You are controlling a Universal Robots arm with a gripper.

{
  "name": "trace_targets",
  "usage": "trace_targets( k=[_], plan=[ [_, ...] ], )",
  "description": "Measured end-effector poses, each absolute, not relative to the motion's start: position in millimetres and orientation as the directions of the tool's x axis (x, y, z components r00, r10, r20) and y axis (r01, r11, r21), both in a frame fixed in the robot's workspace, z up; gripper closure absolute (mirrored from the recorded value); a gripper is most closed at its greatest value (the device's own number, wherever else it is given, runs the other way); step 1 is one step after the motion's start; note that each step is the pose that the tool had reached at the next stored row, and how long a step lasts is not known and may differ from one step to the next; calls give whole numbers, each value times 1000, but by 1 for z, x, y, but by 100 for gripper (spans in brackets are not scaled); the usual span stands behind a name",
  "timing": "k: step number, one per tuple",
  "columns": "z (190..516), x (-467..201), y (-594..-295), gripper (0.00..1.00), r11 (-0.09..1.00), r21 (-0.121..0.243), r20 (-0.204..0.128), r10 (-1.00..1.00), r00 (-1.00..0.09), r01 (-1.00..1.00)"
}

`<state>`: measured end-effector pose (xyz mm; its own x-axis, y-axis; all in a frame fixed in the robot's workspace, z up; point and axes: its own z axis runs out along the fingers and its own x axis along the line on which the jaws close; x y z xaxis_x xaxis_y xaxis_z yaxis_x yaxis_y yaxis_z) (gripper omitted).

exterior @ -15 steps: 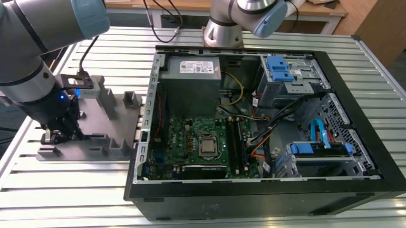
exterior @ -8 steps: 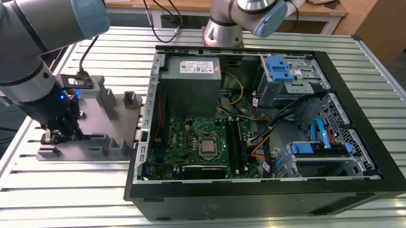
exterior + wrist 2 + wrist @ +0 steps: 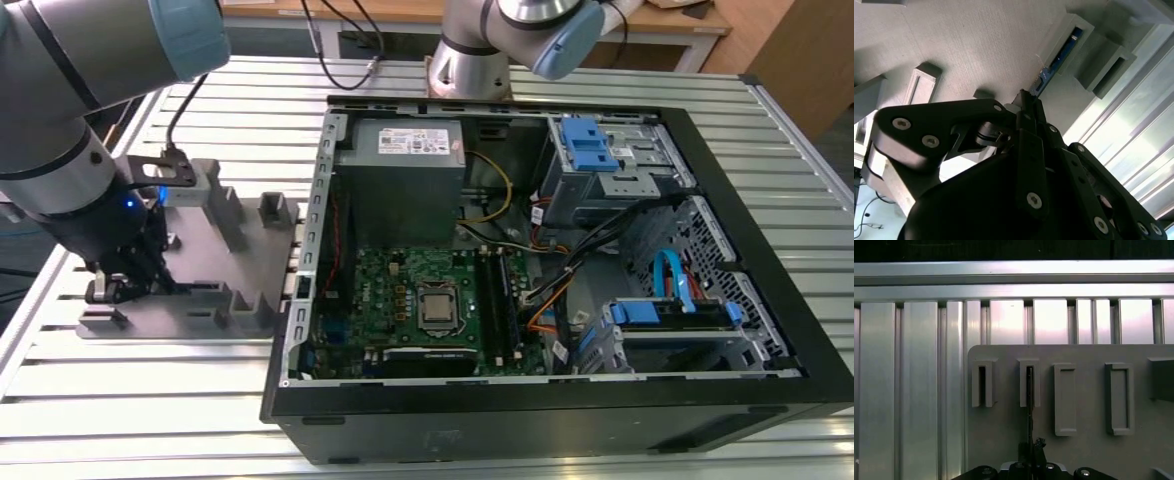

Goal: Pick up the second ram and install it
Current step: 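Pick up the second ram and move it above second insertion slot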

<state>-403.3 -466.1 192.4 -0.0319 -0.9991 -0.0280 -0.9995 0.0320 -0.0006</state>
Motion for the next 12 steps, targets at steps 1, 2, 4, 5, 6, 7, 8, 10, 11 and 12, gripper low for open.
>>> trace_targets(
  k=[1, 2, 4, 5, 6, 7, 8, 10, 11, 12],
  plan=[
    [194, -403, -466, 86, 32, -1, -28, -999, -32, -999],
    [195, -403, -466, 86, 32, -1, -29, -999, -32, -999],
    [200, -403, -466, 86, 32, -1, -30, -999, -32, -999],
    [203, -403, -466, 86, 32, -1, -30, -999, -32, -999],
    [205, -403, -466, 86, 32, -1, -31, -999, -32, -999],
    [208, -403, -466, 86, 32, -1, -31, -999, -32, -999],
    [210, -403, -466, 86, 32, -1, -31, -999, -32, -999],
    [215, -403, -466, 86, 32, -1, -31, -999, -32, -999],
    [217, -403, -466, 86, 32, -1, -31, -999, -32, -999],
    [218, -403, -466, 86, 32, -1, -32, -999, -32, -999]
  ],
)
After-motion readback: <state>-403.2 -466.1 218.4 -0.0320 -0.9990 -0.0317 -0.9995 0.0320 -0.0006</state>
